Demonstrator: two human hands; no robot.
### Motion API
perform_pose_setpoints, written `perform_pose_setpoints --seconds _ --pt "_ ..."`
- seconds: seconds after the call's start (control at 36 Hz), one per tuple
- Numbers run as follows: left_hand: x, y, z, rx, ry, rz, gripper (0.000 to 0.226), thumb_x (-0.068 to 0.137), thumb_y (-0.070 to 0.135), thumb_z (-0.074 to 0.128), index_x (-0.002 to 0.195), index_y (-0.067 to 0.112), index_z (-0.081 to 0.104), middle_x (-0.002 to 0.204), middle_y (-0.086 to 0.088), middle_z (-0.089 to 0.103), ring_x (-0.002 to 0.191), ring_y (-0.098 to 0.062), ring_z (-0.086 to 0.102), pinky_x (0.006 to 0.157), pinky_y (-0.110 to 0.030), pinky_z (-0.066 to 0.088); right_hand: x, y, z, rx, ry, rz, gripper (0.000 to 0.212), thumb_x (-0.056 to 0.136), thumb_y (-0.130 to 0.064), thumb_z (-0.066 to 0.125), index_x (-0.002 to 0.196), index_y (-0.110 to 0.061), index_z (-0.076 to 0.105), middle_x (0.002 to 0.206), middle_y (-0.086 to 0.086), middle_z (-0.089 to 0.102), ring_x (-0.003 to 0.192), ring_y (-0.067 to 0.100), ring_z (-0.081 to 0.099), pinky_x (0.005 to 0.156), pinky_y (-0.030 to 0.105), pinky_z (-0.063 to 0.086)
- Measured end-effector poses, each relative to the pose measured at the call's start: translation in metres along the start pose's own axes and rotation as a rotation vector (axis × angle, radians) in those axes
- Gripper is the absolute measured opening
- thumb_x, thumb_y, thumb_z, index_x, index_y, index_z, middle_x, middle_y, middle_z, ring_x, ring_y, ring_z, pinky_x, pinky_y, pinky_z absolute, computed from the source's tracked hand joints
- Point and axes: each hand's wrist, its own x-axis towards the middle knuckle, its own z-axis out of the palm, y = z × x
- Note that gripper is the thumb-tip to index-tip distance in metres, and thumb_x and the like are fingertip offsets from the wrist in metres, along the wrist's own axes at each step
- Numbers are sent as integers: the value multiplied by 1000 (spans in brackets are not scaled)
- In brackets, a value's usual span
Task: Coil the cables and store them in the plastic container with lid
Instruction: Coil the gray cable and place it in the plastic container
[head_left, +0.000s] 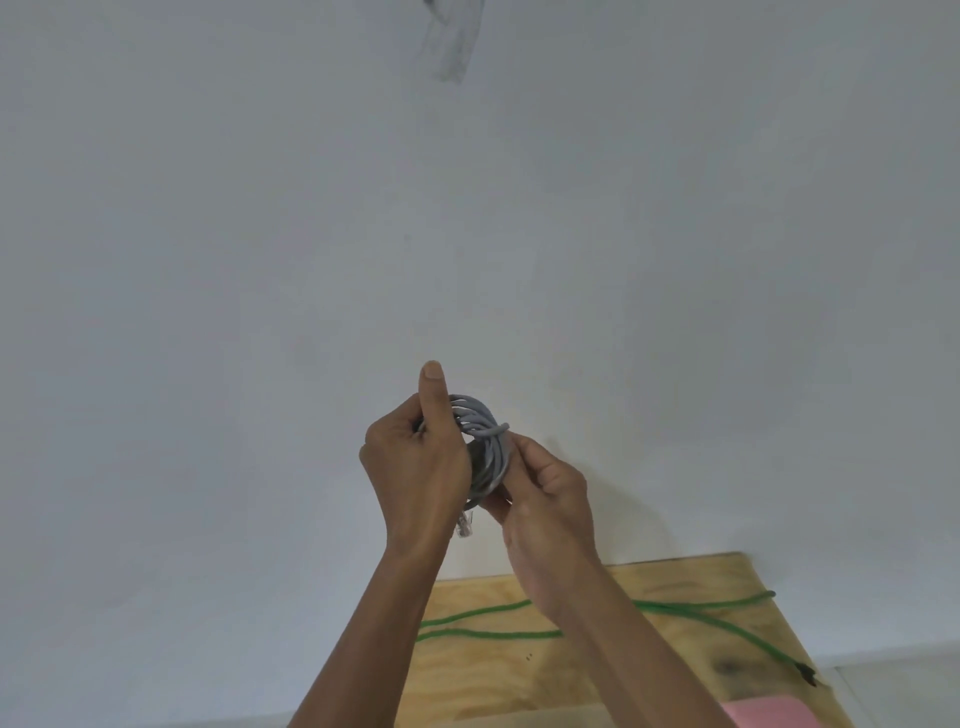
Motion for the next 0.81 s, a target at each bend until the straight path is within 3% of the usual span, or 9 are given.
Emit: perform_pose_setpoints --seconds 0.19,0.39,0.47,0.56,0.69,0.81 --pt "3 -5 -2 -10 -19 51 69 101 47 53 57 -4 38 50 -4 29 49 -13 28 50 -24 29 0 -12 -1 77 -72 137 35 104 -27 45 93 -17 77 91 10 75 90 22 67 80 40 55" --pt "8 -7 -5 -141 -139 -65 61 97 45 62 55 1 57 52 -11 42 52 -17 37 54 -28 39 1 -11 -7 -298 -169 -123 18 95 -28 64 108 -19 72 88 6 74 86 22 70 90 48 57" --pt "11 -6 -4 -153 -184 -65 58 95 44 66 59 -2 64 53 -19 46 50 -16 39 54 -27 41 3 -12 -6 -68 -230 -2 31 93 -29 64 120 -14 66 84 14 67 82 25 63 88 45 56" --pt "11 -7 -4 -145 -144 -43 55 94 39 69 55 1 63 44 -1 47 44 -11 40 49 -21 39 3 -10 -5 71 -243 84 31 93 -26 64 119 -11 59 77 11 66 74 21 62 80 38 55" --pt "9 -8 -3 -169 -57 -12 46 94 35 70 61 3 67 55 -8 65 48 -12 54 51 -18 45 3 -10 -6 -173 -211 -26 27 87 -20 69 112 -11 63 83 7 73 77 23 68 90 47 57" --pt "12 -9 -3 -157 -54 -3 45 93 35 72 61 4 67 57 -12 64 50 -12 53 52 -19 44 5 -14 -8 -351 -196 -61 21 84 -18 71 105 -20 69 92 11 75 88 28 73 90 49 58"
